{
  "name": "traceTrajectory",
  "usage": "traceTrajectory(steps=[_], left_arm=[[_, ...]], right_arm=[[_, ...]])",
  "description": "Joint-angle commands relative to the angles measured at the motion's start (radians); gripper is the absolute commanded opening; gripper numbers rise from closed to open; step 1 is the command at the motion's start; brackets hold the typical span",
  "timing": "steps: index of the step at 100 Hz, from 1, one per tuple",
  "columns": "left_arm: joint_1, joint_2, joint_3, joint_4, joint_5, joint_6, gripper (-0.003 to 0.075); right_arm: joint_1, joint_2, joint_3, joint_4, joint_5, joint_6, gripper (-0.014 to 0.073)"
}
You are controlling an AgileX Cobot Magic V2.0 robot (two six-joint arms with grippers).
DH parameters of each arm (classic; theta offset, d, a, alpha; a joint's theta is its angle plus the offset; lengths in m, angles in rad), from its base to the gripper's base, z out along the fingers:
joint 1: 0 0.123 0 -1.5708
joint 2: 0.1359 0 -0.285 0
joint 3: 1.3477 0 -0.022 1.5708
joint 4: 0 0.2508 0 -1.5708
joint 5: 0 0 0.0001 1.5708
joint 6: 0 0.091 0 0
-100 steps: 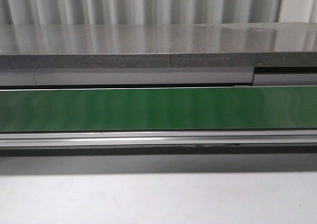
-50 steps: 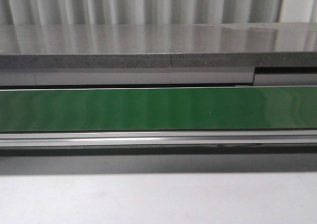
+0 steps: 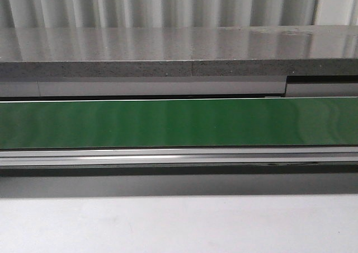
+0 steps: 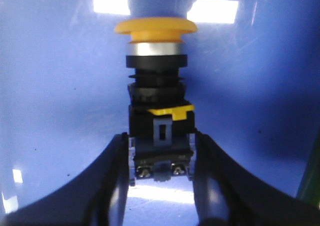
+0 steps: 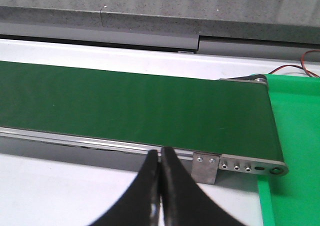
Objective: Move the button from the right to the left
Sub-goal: 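Carry the button over the blue tray, lower it and open the left gripper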
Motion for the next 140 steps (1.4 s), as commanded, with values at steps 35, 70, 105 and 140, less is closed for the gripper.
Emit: traceTrajectory(steps=[35,70,105,140], left_arm=[[0.003,-0.067,-0.058,-0.003,-0.028,0.004,0.0482],[-0.001,-0.229,-0.069,-0.156,-0.036,0.004,0.0019],[-0.139,-0.399,-0.067,-0.204,-0.060,0.001,-0.0020],[-0.307,-0.600,0.083,-0.211,-0.220,-0.001,-0.0020]], right_arm=[[0.001,0.012,-0.025,0.003,-0.081,-0.010,-0.0067],[0.001,0.012,-0.025,0.003,-0.081,-0.010,-0.0067],[0.001,0.012,-0.025,0.003,-0.081,-0.010,-0.0067],[0.001,0.012,-0.025,0.003,-0.081,-0.010,-0.0067]])
